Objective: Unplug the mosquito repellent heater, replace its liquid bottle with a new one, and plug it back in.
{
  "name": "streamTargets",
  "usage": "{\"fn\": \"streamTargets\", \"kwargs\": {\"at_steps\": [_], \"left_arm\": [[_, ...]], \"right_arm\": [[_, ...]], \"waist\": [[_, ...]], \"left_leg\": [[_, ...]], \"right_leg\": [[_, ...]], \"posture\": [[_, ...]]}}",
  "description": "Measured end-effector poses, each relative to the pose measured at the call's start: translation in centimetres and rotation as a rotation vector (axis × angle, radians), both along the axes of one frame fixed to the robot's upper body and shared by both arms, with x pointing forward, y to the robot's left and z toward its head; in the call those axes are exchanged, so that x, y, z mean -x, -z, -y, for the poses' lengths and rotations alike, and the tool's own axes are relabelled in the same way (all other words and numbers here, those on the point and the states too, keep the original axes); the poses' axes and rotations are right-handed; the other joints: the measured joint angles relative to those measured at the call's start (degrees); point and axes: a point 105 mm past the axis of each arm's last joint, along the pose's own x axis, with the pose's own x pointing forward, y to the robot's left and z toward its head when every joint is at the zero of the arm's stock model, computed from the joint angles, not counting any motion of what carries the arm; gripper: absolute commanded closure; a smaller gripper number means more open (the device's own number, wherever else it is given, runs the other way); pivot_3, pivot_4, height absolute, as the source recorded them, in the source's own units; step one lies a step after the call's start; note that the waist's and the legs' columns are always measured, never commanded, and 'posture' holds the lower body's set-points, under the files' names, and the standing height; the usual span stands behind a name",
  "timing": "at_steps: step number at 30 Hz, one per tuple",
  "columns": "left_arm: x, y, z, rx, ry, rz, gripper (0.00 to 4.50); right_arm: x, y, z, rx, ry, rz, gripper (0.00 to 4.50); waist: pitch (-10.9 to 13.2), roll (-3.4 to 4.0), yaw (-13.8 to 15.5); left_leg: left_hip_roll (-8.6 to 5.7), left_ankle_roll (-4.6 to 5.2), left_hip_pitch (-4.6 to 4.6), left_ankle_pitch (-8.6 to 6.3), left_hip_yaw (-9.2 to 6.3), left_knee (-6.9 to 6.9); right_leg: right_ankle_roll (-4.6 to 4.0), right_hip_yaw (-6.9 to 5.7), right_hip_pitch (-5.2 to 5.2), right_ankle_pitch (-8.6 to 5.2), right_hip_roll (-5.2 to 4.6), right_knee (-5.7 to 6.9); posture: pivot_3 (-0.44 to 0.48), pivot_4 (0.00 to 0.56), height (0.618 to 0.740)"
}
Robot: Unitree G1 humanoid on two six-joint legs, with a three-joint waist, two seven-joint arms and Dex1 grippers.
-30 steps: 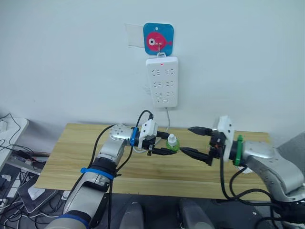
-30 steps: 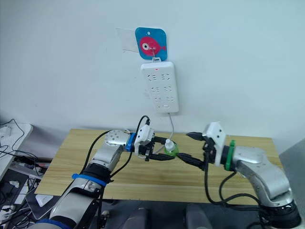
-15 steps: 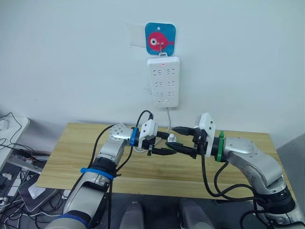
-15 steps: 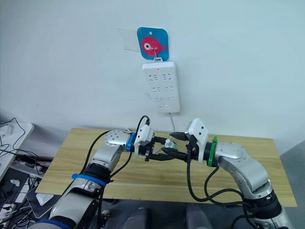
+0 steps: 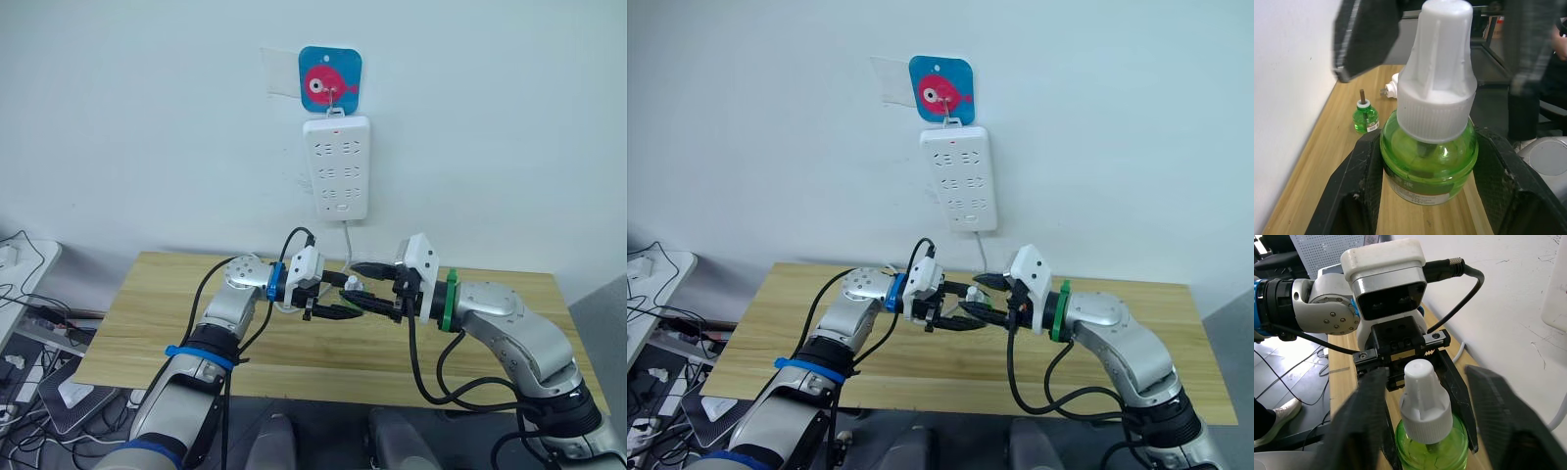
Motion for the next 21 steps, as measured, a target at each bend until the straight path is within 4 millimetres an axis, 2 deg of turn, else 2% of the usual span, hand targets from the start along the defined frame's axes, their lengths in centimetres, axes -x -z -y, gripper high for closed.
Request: {"fn": "streamTargets", "kwargs": {"at_steps": [4, 13, 15, 19, 21], "left_arm": [[0.1, 0.3, -0.1, -0.007, -0.003, -0.006, 2.26], [0.1, 0.2, 0.0, -0.005, -0.001, -0.003, 2.26], [0.1, 0.1, -0.1, -0.005, -0.002, 0.000, 2.26], [0.1, 0.2, -0.4, -0.011, -0.006, -0.001, 2.26], [0.2, 0.4, -0.6, -0.017, -0.010, -0.006, 2.26]], "right_arm": [[0.1, -0.4, -0.1, -0.010, -0.016, 0.013, 4.16], [0.2, -0.9, -0.1, 0.000, -0.018, 0.023, 4.18], [0.1, -2.1, -0.1, -0.017, -0.013, 0.047, 4.18], [0.0, -6.3, 0.4, -0.074, 0.029, 0.162, 4.18], [0.1, -6.9, 0.7, -0.088, 0.049, 0.167, 4.18]], "waist": [[0.00, 0.00, -0.04], [0.00, 0.00, 0.00], [0.00, 0.00, -0.02], [0.00, 0.00, 0.07], [0.00, 0.00, 0.12]], "left_leg": [[0.00, 0.00, 0.00, 0.00, 0.00, 0.00], [0.00, 0.00, 0.00, 0.00, -0.01, 0.00], [0.00, 0.00, 0.00, 0.00, -0.01, 0.00], [0.00, 0.00, 0.00, 0.00, -0.02, -0.01], [0.00, 0.00, -0.01, 0.00, -0.02, -0.02]], "right_leg": [[0.00, 0.00, 0.00, 0.00, 0.00, 0.00], [0.00, 0.00, 0.00, 0.00, 0.00, 0.00], [0.00, 0.00, 0.00, 0.00, 0.00, 0.01], [0.00, -0.01, 0.00, 0.00, 0.00, -0.01], [0.00, -0.01, 0.00, 0.00, 0.00, -0.03]], "posture": [[-0.005, 0.147, 0.740], [0.006, 0.150, 0.740], [0.005, 0.151, 0.740], [-0.006, 0.151, 0.740], [-0.005, 0.152, 0.740]]}}
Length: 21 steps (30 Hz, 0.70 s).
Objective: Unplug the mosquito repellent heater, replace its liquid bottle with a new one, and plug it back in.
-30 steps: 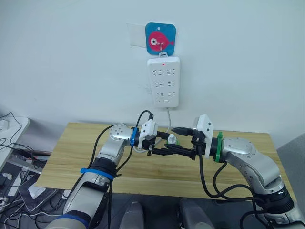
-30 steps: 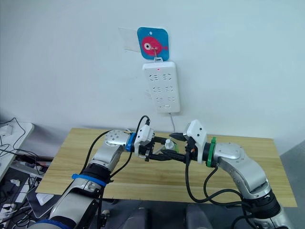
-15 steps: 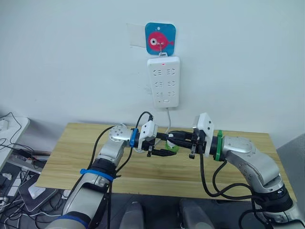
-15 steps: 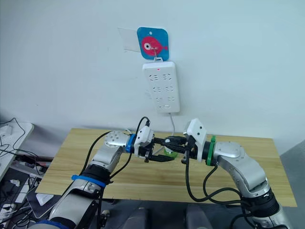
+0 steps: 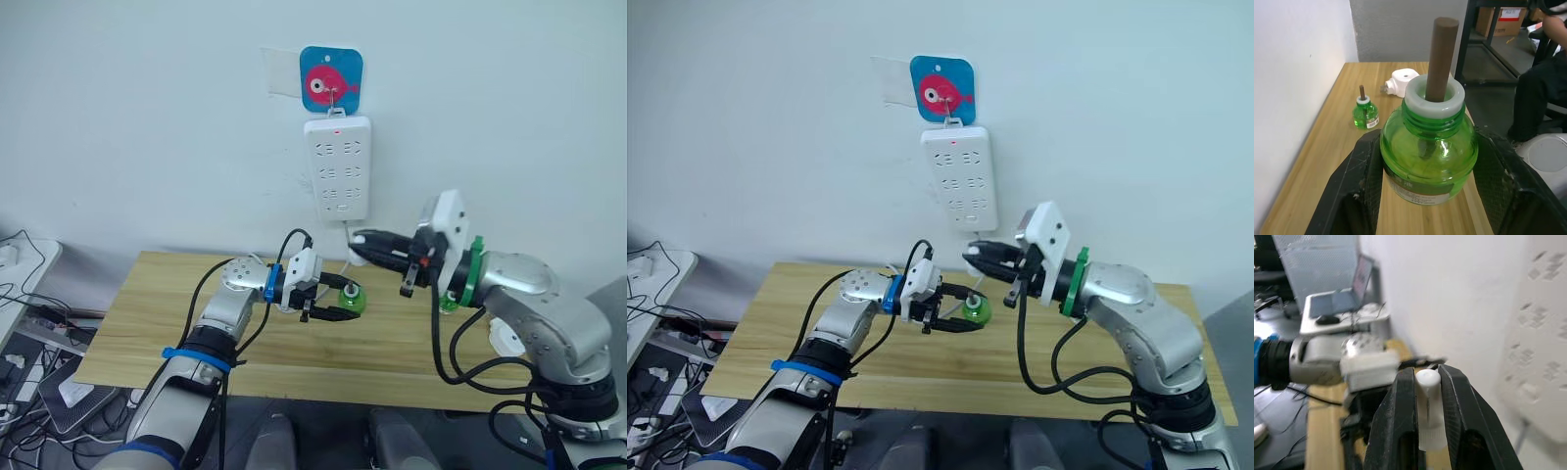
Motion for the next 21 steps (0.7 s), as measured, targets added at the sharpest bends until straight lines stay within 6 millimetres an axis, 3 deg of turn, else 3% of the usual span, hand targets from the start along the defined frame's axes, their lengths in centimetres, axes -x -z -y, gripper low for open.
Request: {"fn": "streamTargets", "kwargs": {"at_steps": [4, 8, 14, 21], "left_arm": [[0.0, 0.0, 0.0, -0.001, 0.000, 0.001, 2.26], [0.0, 0.1, -0.1, -0.003, -0.002, 0.000, 2.26], [0.3, 0.8, -0.9, -0.020, -0.016, -0.020, 2.26], [0.6, 0.6, -0.9, -0.023, -0.007, -0.013, 2.26]], "right_arm": [[-0.4, -0.1, 0.6, -0.028, 0.050, -0.022, 4.18], [-1.5, 0.9, 3.0, -0.047, 0.219, -0.026, 4.18], [-3.9, 6.8, 7.2, -0.042, 0.533, -0.093, 4.18], [-5.7, 12.3, 8.2, -0.064, 0.713, -0.110, 4.18]], "waist": [[0.00, 0.00, 0.00], [0.00, 0.00, 0.10], [0.00, 0.00, -0.10], [0.00, 0.00, -0.14]], "left_leg": [[0.00, 0.00, 0.00, 0.00, 0.01, 0.00], [0.00, 0.00, -0.02, 0.00, 0.01, -0.01], [0.00, 0.00, 0.03, 0.00, 0.05, -0.01], [0.02, 0.00, 0.07, 0.00, 0.08, -0.04]], "right_leg": [[0.00, 0.01, 0.00, 0.00, 0.00, 0.01], [0.00, 0.00, 0.00, 0.00, 0.00, -0.02], [0.00, 0.05, -0.01, 0.00, 0.01, 0.03], [0.00, 0.07, 0.00, 0.00, 0.02, 0.06]], "posture": [[0.001, 0.155, 0.740], [-0.001, 0.159, 0.740], [0.003, 0.156, 0.740], [0.022, 0.159, 0.740]]}}
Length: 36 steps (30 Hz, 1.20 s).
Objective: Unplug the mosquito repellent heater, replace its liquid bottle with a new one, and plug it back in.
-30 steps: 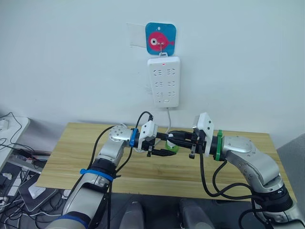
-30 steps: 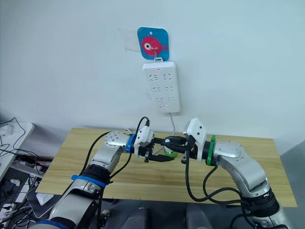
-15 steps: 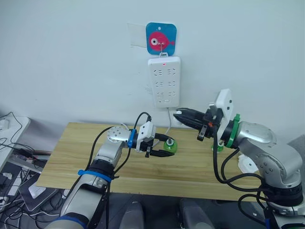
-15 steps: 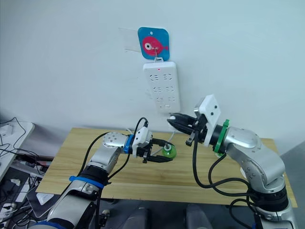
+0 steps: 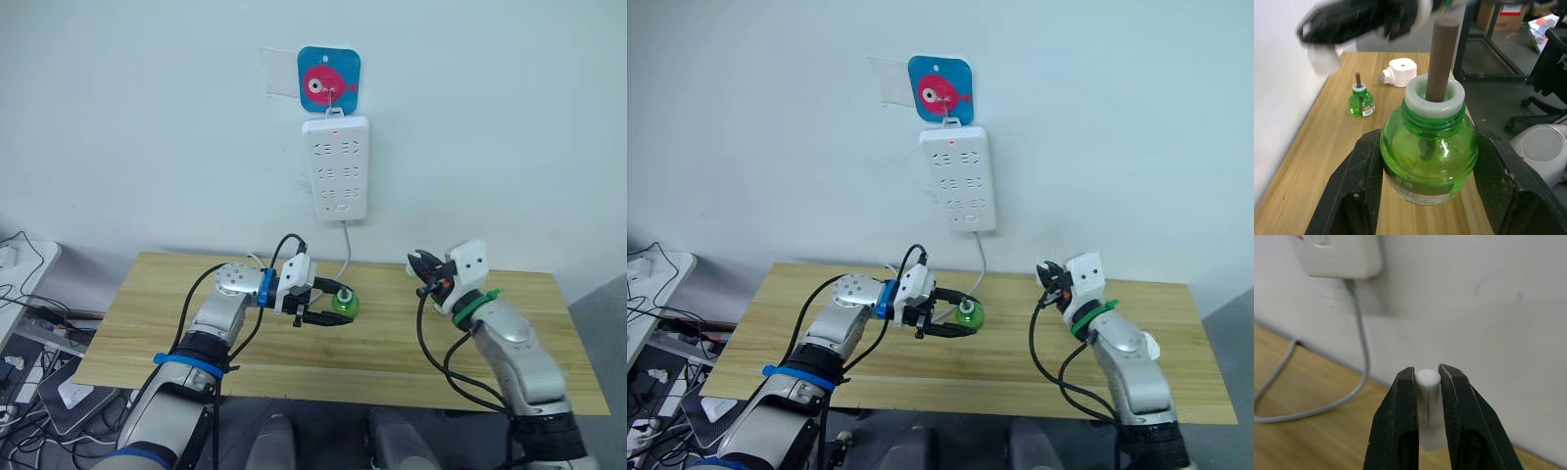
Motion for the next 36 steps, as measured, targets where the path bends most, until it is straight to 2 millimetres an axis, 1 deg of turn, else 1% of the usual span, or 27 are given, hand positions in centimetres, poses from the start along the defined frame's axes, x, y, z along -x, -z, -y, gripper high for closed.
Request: {"fn": "streamTargets", "kwargs": {"at_steps": [5, 7, 13, 18, 22, 27, 29, 31, 33, 36], "left_arm": [[0.4, 0.4, -0.6, -0.018, -0.007, -0.019, 2.26], [0.4, 0.4, -0.7, -0.021, -0.020, -0.020, 2.26], [0.6, 0.4, -1.1, -0.034, -0.042, -0.020, 2.26], [0.7, 0.4, -1.3, -0.040, -0.048, -0.025, 2.26], [0.6, 0.3, -1.2, -0.041, -0.060, -0.029, 2.26], [0.6, 0.1, -1.1, -0.038, -0.061, -0.021, 2.26], [0.6, 0.1, -1.1, -0.037, -0.062, -0.023, 2.26], [0.6, 0.1, -1.1, -0.037, -0.063, -0.027, 2.26], [0.6, 0.1, -1.0, -0.035, -0.063, -0.029, 2.26], [0.5, 0.1, -0.8, -0.028, -0.061, -0.030, 2.26]], "right_arm": [[-0.6, 5.0, 0.5, 0.035, 0.083, -0.064, 4.18], [-0.6, 6.2, 0.8, 0.047, 0.106, -0.076, 4.18], [-1.1, 7.7, 0.9, 0.055, 0.138, -0.063, 4.18], [-0.9, 10.1, 1.2, 0.058, 0.168, -0.125, 4.18], [-1.2, 10.2, 2.1, 0.064, 0.210, -0.112, 4.18], [-1.2, 10.3, 2.5, 0.062, 0.224, -0.105, 4.18], [-1.2, 10.3, 2.5, 0.060, 0.222, -0.105, 3.45], [-1.0, 10.5, 2.6, 0.060, 0.224, -0.112, 2.86], [-0.6, 10.6, 2.8, 0.061, 0.220, -0.117, 2.13], [-0.2, 9.8, 3.0, 0.068, 0.206, -0.090, 1.01]], "waist": [[0.00, 0.00, 0.21], [0.01, 0.01, 0.27], [0.02, 0.03, 0.33], [0.04, 0.05, 0.65], [0.04, 0.05, 0.73], [0.04, 0.05, 0.77], [0.04, 0.05, 0.78], [0.04, 0.05, 0.83], [0.05, 0.07, 0.92], [0.06, 0.09, 0.98]], "left_leg": [[-0.01, 0.00, 0.01, 0.00, 0.02, 0.00], [-0.01, 0.00, 0.01, 0.00, 0.02, 0.00], [0.00, 0.00, 0.04, 0.00, 0.01, -0.02], [0.00, 0.00, 0.04, 0.00, 0.04, -0.03], [0.00, 0.00, 0.04, 0.00, 0.04, -0.03], [0.00, 0.00, 0.04, 0.00, 0.04, -0.04], [0.00, 0.00, 0.04, 0.00, 0.04, -0.04], [0.00, 0.00, 0.04, 0.00, 0.04, -0.04], [0.00, 0.00, 0.04, -0.01, 0.04, -0.05], [-0.01, 0.00, 0.04, -0.01, 0.04, -0.04]], "right_leg": [[-0.01, 0.02, 0.00, 0.00, -0.01, 0.00], [-0.01, 0.02, 0.00, 0.00, -0.02, 0.00], [-0.02, 0.02, 0.00, -0.01, -0.01, 0.03], [-0.03, 0.04, 0.00, -0.02, -0.02, 0.01], [-0.03, 0.05, 0.00, -0.02, -0.01, 0.01], [-0.04, 0.05, 0.00, -0.02, -0.01, 0.01], [-0.05, 0.05, 0.00, -0.03, -0.01, 0.01], [-0.05, 0.05, 0.00, -0.03, -0.01, 0.01], [-0.07, 0.05, 0.00, -0.04, -0.01, 0.01], [-0.07, 0.06, 0.00, -0.04, -0.01, 0.01]], "posture": [[0.043, 0.164, 0.740], [0.043, 0.164, 0.740], [0.066, 0.179, 0.740], [0.073, 0.181, 0.740], [0.070, 0.182, 0.740], [0.065, 0.181, 0.740], [0.065, 0.181, 0.740], [0.061, 0.184, 0.740], [0.058, 0.185, 0.740], [0.056, 0.181, 0.740]]}}
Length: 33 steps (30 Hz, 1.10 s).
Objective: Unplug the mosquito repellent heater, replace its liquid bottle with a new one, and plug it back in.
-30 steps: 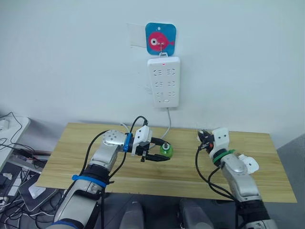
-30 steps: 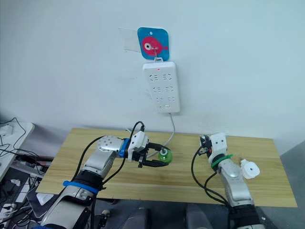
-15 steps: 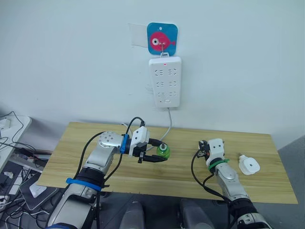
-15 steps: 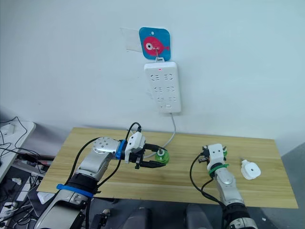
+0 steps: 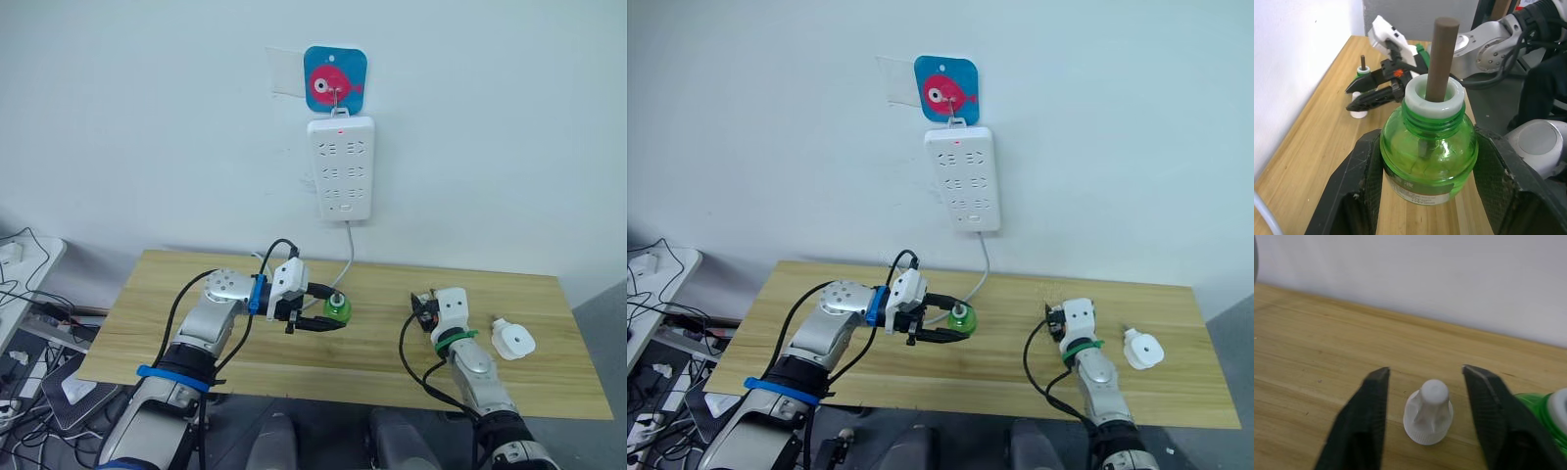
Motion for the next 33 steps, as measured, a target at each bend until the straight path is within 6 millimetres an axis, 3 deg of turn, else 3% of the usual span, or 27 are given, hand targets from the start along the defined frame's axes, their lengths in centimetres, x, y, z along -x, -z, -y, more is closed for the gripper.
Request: {"fn": "streamTargets", "kwargs": {"at_steps": [3, 8, 10, 14, 16, 18, 28, 33], "left_arm": [[-0.2, -0.2, 0.2, 0.008, 0.002, 0.007, 2.26], [-0.4, 0.1, 0.1, 0.007, -0.006, -0.001, 2.26], [-0.5, 0.2, 0.0, 0.008, -0.009, -0.001, 2.26], [-0.7, 0.3, 0.0, 0.012, -0.011, 0.001, 2.26], [-0.9, 0.3, 0.2, 0.018, -0.011, 0.003, 2.26], [-1.0, 0.1, 0.3, 0.021, -0.008, 0.010, 2.26], [-1.3, 0.0, 0.8, 0.035, -0.003, 0.016, 2.26], [-1.3, -0.2, 1.0, 0.042, 0.001, 0.014, 2.26]], "right_arm": [[0.3, -1.9, 0.1, 0.016, -0.032, 0.048, 0.06], [1.6, -6.0, -0.8, 0.008, -0.173, 0.104, 0.06], [2.5, -9.0, -2.2, 0.001, -0.310, 0.123, 0.06], [4.7, -12.1, -4.0, 0.006, -0.553, 0.070, 0.06], [6.1, -13.2, -5.0, -0.018, -0.687, 0.021, 0.65], [7.2, -13.7, -6.0, -0.044, -0.788, -0.023, 1.30], [8.5, -14.8, -10.3, -0.112, -0.980, -0.083, 1.30], [6.8, -14.0, -11.4, -0.133, -0.951, -0.082, 1.30]], "waist": [[0.00, 0.00, 0.02], [0.03, 0.06, 0.06], [0.04, 0.06, 0.04], [0.04, 0.06, 0.10], [0.03, 0.04, 0.14], [0.03, 0.03, 0.05], [0.03, 0.02, 0.02], [0.04, 0.02, -0.04]], "left_leg": [[0.00, 0.00, 0.00, 0.00, -0.01, 0.00], [0.00, 0.00, -0.01, 0.00, -0.02, -0.02], [0.01, 0.00, 0.00, 0.00, -0.03, 0.01], [0.00, 0.01, -0.02, 0.00, -0.07, 0.01], [0.00, 0.01, -0.02, -0.01, -0.10, 0.00], [0.01, 0.01, -0.02, -0.01, -0.09, 0.00], [0.00, 0.01, -0.03, -0.01, -0.11, 0.01], [0.01, 0.01, -0.03, -0.01, -0.12, 0.01]], "right_leg": [[0.00, 0.00, 0.00, 0.00, 0.01, 0.00], [-0.04, -0.01, 0.00, -0.03, 0.01, 0.00], [-0.04, -0.02, 0.01, -0.03, 0.02, 0.00], [-0.04, -0.07, 0.05, -0.04, 0.01, -0.07], [-0.04, -0.11, 0.10, -0.03, 0.02, -0.16], [-0.04, -0.11, 0.11, -0.03, 0.02, -0.17], [-0.04, -0.15, 0.10, -0.03, 0.02, -0.18], [-0.03, -0.15, 0.10, -0.03, 0.02, -0.17]], "posture": [[0.050, 0.183, 0.740], [0.028, 0.179, 0.740], [0.020, 0.174, 0.740], [0.001, 0.165, 0.740], [0.000, 0.163, 0.740], [0.000, 0.161, 0.740], [0.008, 0.164, 0.740], [0.009, 0.166, 0.740]]}}
